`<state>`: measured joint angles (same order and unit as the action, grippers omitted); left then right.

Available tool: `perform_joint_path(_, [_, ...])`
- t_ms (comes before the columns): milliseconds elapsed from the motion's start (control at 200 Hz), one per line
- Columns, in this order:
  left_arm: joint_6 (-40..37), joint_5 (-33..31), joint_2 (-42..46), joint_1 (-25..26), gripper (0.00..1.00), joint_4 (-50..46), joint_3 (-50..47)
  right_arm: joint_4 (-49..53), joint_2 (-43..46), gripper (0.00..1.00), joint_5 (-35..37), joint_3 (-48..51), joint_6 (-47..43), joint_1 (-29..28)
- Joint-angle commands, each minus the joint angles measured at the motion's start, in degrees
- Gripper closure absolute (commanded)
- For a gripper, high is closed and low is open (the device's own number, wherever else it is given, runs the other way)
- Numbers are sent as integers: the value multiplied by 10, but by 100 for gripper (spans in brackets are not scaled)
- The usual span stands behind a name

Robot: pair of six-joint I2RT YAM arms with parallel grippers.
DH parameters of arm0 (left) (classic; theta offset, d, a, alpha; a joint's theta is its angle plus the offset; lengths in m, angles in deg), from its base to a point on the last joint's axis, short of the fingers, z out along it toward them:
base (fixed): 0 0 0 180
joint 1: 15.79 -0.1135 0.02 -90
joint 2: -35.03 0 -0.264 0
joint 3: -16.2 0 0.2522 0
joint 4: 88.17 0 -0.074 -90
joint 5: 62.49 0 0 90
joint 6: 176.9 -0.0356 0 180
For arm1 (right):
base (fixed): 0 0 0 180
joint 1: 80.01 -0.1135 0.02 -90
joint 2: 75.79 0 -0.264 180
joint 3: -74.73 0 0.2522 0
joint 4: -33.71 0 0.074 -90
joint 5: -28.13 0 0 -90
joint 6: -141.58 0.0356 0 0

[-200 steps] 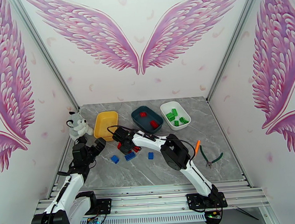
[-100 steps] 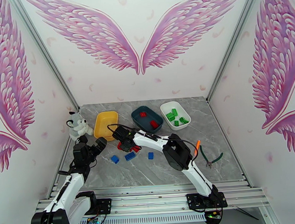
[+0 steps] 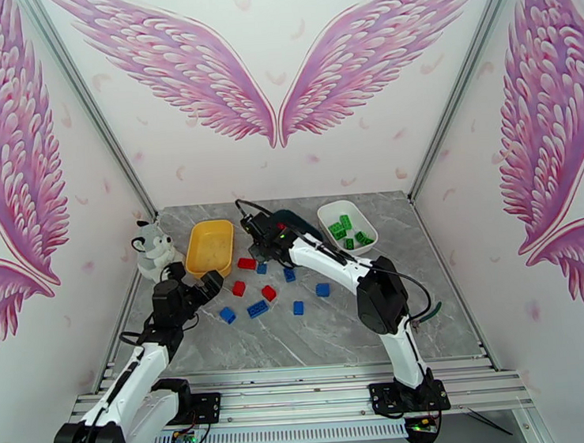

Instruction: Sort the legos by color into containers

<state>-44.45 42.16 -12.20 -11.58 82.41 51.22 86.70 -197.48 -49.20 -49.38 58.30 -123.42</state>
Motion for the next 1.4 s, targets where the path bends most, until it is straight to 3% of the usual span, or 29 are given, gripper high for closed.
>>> perform_joint_path(0, [-25, -35, 58, 3, 1, -35, 12, 0, -5, 83, 35, -35, 35, 22])
perform_joint_path(225, [-18, -34, 64, 19, 1, -31, 4, 37, -76, 82, 26, -135, 53, 65])
perform_joint_path(440, [-24, -73, 64, 69, 1, -44, 9, 61, -153, 78, 27, -226, 66, 97])
perform_joint_path(565, [-44, -108, 64, 93, 1, -81, 31, 60, -184, 67, 7, -263, 70, 116])
perform_joint_path(730, [-65, -146, 59, 109, 1, -122, 57, 64, -182, 41, -8, -270, 58, 121])
perform_joint_path(895, [-81, -169, 43, 121, 4, -146, 77, 37, -93, 30, -26, -169, 56, 110])
perform_joint_path(1130, [-95, -182, -9, 144, 9, -161, 104, 13, 75, 30, -27, 22, 94, 62])
perform_joint_path(1315, [-106, -204, -80, 170, 16, -192, 138, -21, 185, 29, -109, 187, 188, 61])
perform_joint_path(1395, [-95, -212, -105, 177, 18, -208, 145, -65, 241, 23, -164, 283, 229, 58])
